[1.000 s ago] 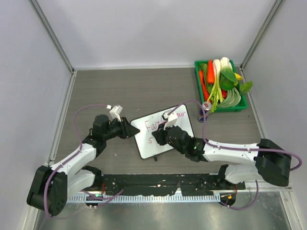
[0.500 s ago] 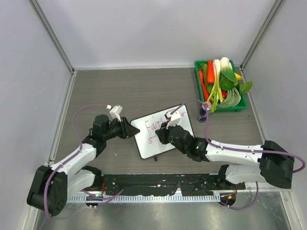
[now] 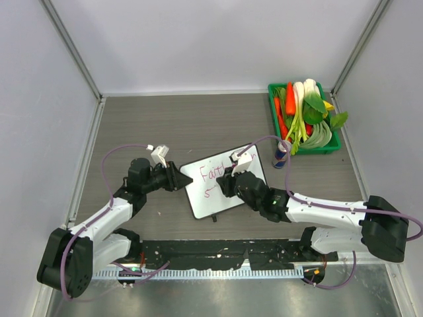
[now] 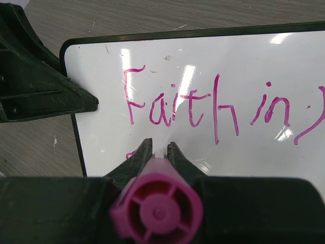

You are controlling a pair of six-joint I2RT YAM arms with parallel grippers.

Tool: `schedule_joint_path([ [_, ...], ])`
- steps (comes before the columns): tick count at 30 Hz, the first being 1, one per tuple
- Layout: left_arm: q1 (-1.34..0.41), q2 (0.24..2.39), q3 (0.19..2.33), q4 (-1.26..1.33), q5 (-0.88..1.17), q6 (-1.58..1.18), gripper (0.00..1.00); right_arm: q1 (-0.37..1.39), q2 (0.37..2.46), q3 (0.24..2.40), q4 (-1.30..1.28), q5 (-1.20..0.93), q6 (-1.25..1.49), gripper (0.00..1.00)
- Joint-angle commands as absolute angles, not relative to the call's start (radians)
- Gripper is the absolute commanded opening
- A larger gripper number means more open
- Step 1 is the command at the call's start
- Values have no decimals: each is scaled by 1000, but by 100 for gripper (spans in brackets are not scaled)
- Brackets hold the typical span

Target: Write a sentence on the whiteboard

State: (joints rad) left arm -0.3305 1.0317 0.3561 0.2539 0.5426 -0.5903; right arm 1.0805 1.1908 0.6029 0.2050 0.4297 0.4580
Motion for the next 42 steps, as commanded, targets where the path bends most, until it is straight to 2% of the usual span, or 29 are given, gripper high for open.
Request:
schedule_joint_path([
  [1,-325,1043,345,235,485,-520,0,1078,1184,652,265,430,454,1],
  [17,-324,1042,345,235,485,-520,0,1078,1236,646,273,420,468,1],
  [42,-325,1040,345,235,486,-520,0,1080,1170,508,239,377,534,2],
])
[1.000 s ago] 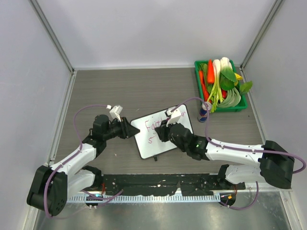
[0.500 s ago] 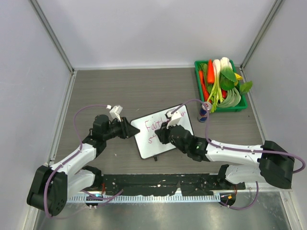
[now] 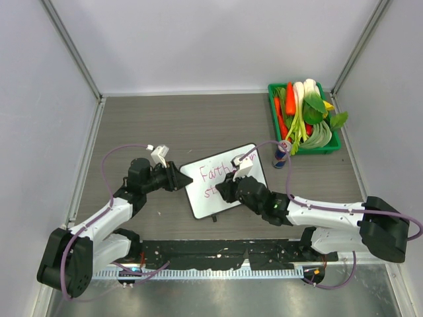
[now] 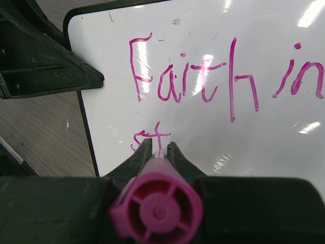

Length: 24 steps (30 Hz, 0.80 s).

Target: Write a sentence on the whiteboard

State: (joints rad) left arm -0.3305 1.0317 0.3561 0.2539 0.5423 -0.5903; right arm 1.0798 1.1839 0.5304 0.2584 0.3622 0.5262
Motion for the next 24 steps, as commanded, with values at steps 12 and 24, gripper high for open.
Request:
schedule_joint_path([
  [12,-325,1043,345,235,489,-520,0,1080,1157,517,222,407,517,1],
  [24,-325,1046,345,235,486,-520,0,1080,1150,560,203,431,485,1],
])
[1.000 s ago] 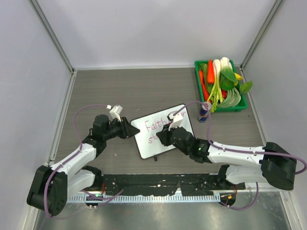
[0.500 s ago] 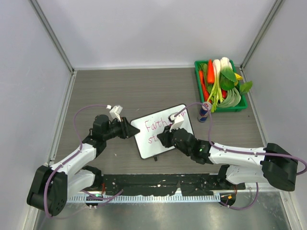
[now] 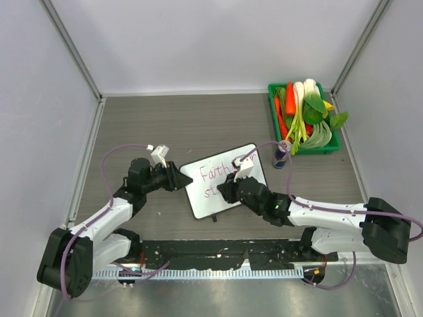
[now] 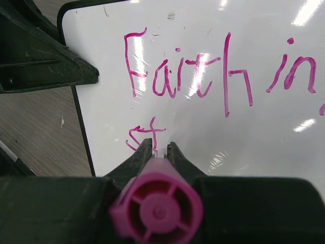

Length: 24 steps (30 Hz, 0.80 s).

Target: Write a sentence on the whiteboard

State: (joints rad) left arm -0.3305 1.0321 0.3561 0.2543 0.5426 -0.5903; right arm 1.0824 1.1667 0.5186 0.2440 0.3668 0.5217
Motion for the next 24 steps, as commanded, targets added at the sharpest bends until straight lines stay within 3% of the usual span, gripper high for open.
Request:
schedule_joint_path([
  [1,-325,1046,347,235,488,-522,0,1080,1150,560,202,439,483,1],
  [19,-324,1039,344,233,482,-522,0,1062,1071,614,221,402,494,1],
  [24,-325,1042,344,233,485,-523,0,993,1060,577,288,281,508,1],
])
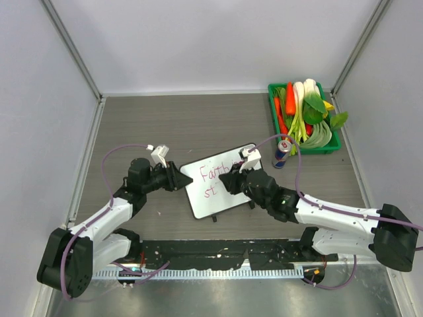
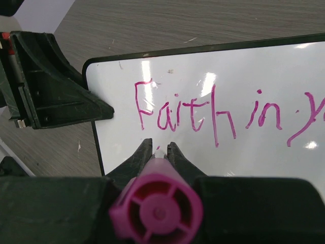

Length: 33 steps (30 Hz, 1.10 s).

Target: Write a sentence on the whiteboard

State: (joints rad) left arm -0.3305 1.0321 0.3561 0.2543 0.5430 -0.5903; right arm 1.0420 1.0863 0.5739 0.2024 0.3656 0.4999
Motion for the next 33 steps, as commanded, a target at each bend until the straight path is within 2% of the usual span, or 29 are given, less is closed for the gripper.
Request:
schedule_joint_path([
  [1,-325,1040,344,232,485,-522,0,985,1055,559,311,258,512,1],
  [12,-324,1040,344,233,483,-522,0,982,1086,535,319,275,480,1],
  [19,-325,1043,345,235,485,-522,0,1074,1120,569,295,393,422,1],
  [33,-325,1042,344,233,485,-523,0,1075,1144,581,281,434,426,1],
])
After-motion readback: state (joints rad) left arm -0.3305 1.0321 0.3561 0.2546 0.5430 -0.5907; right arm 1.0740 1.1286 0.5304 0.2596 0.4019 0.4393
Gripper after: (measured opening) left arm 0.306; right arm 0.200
